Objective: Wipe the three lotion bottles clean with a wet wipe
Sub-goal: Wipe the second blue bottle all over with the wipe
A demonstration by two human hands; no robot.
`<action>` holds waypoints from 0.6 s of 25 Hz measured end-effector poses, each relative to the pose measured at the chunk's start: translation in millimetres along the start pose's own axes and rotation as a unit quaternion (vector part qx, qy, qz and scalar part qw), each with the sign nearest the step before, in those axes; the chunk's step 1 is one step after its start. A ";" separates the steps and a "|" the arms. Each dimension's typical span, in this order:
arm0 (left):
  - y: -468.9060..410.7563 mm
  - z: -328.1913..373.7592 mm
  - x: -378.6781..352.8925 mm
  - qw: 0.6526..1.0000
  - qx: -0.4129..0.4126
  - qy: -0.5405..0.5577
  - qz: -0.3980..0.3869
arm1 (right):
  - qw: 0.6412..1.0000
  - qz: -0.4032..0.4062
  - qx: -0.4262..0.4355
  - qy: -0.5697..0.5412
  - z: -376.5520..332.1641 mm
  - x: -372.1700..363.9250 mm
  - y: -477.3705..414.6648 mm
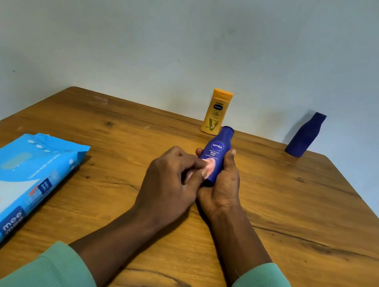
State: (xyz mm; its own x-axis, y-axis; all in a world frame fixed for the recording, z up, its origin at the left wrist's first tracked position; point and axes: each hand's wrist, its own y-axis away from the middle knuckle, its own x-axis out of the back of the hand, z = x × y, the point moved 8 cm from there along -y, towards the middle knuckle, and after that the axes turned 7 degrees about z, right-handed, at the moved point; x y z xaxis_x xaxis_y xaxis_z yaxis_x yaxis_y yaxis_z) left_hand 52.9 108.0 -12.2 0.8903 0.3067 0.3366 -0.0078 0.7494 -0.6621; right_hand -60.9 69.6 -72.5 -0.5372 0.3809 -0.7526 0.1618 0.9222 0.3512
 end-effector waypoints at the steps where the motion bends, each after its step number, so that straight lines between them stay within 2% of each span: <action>1: 3.6 10.1 -6.8 0.999 -0.034 0.002 -0.026 | 1.000 0.005 -0.016 -0.005 -0.2 0.4 -0.6; 4: 0.7 17.3 -11.9 0.994 -0.089 -0.020 -0.055 | 0.999 -0.012 -0.049 -0.008 -0.1 -2.9 0.6; 10: -21.6 -14.9 11.1 0.997 -0.058 -0.034 -0.033 | 0.994 -0.058 -0.091 -0.015 -2.9 -12.1 14.4; 13: -25.2 -19.1 15.6 0.998 -0.047 -0.040 -0.027 | 0.992 -0.060 -0.105 -0.036 0.0 -10.2 7.9; 15: -23.2 -11.8 14.3 0.997 -0.060 -0.034 -0.028 | 0.993 -0.057 -0.102 -0.009 6.2 -9.3 1.7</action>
State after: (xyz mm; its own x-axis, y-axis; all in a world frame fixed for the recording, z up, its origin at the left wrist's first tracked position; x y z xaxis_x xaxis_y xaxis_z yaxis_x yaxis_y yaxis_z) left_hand 71.2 88.1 0.1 0.8548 0.3077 0.4179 0.1000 0.6924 -0.7145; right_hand -50.5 68.1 -68.4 -0.5274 0.2771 -0.8032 -0.0722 0.9273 0.3673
